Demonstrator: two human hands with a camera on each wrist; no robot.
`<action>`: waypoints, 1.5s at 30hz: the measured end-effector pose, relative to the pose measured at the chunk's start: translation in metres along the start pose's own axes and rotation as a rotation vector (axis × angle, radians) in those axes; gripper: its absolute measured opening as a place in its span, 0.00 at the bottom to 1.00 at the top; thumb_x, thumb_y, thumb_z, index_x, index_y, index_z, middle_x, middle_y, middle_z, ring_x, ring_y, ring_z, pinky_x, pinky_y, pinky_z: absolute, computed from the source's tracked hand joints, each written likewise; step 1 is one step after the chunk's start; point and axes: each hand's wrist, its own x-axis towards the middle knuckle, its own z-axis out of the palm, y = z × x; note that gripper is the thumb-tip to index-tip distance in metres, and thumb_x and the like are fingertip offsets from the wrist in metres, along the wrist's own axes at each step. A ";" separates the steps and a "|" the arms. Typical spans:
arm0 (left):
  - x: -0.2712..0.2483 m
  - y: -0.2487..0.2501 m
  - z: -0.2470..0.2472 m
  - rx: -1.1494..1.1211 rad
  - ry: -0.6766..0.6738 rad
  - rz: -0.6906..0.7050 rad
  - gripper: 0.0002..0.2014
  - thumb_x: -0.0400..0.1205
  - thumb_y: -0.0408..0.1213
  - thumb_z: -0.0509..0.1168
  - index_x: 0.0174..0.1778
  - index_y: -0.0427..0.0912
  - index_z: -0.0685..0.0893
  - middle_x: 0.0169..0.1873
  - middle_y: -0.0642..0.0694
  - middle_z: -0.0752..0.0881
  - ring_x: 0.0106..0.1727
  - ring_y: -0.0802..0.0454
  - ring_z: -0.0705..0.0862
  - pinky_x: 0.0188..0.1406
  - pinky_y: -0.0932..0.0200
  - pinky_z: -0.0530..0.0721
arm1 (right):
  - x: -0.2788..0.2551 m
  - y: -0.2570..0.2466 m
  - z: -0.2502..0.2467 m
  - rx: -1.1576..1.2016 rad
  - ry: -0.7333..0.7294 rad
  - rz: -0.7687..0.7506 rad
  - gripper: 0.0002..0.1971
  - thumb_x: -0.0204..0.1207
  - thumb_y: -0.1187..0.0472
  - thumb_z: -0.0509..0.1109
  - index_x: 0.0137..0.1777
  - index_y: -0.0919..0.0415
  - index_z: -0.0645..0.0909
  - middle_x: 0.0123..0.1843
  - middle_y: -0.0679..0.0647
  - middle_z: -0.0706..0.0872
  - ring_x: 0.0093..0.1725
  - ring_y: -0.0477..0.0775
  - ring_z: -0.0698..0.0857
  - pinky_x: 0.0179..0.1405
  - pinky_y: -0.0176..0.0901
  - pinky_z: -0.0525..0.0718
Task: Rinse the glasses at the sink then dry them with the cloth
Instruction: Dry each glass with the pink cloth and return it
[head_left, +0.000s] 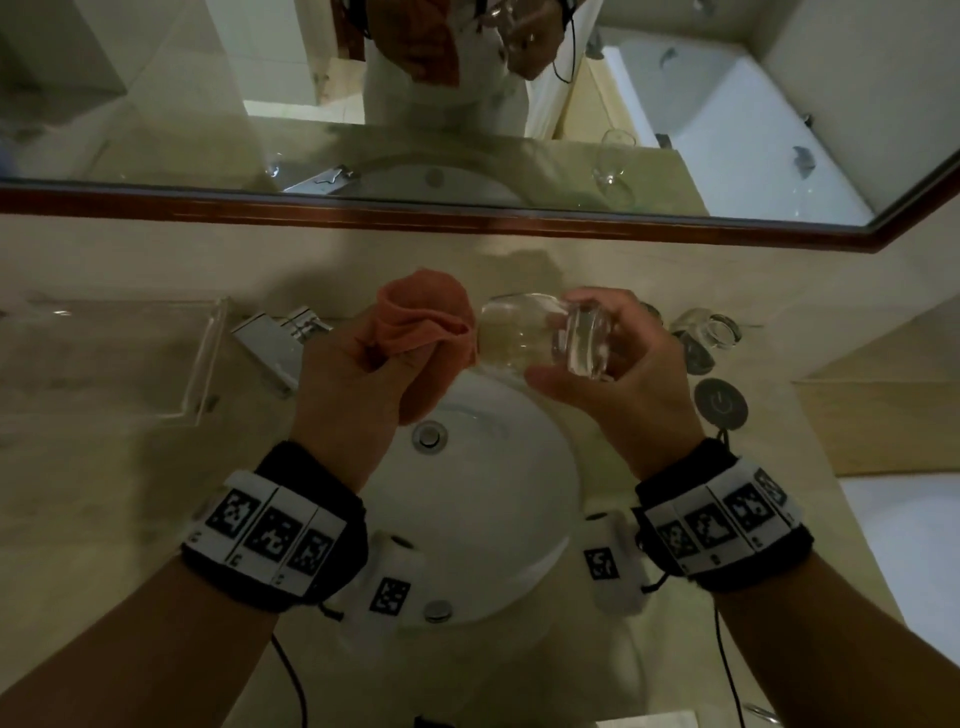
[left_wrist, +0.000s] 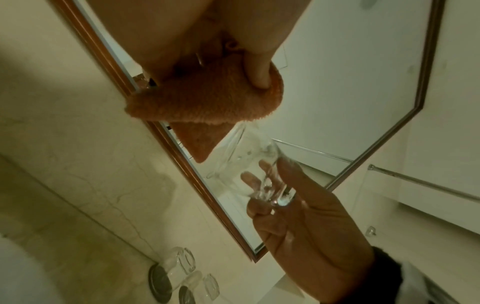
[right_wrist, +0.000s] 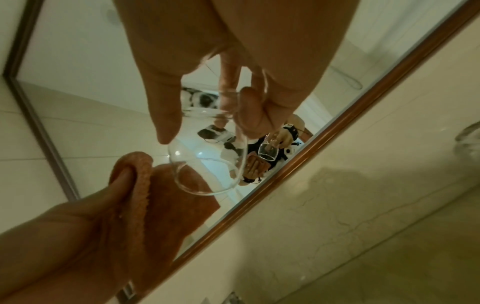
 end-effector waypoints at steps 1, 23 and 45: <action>0.001 0.001 0.003 -0.005 -0.014 -0.003 0.23 0.78 0.47 0.71 0.62 0.33 0.86 0.44 0.38 0.89 0.36 0.59 0.86 0.40 0.61 0.83 | -0.002 0.001 -0.004 -0.049 0.039 0.008 0.32 0.57 0.58 0.89 0.62 0.50 0.82 0.59 0.50 0.88 0.58 0.53 0.89 0.52 0.58 0.93; 0.048 -0.115 0.232 0.059 -0.208 -0.384 0.17 0.74 0.20 0.74 0.55 0.41 0.90 0.42 0.51 0.94 0.42 0.54 0.93 0.35 0.64 0.89 | 0.047 0.101 -0.201 -0.701 -0.098 -0.020 0.32 0.58 0.38 0.85 0.61 0.46 0.83 0.52 0.44 0.89 0.48 0.50 0.88 0.48 0.56 0.88; 0.071 -0.231 0.268 0.586 -0.147 -0.451 0.06 0.74 0.45 0.79 0.44 0.59 0.90 0.31 0.60 0.90 0.30 0.68 0.84 0.29 0.72 0.78 | 0.097 0.238 -0.213 -0.827 -0.373 0.207 0.31 0.66 0.43 0.80 0.68 0.53 0.79 0.59 0.53 0.88 0.56 0.61 0.88 0.56 0.53 0.86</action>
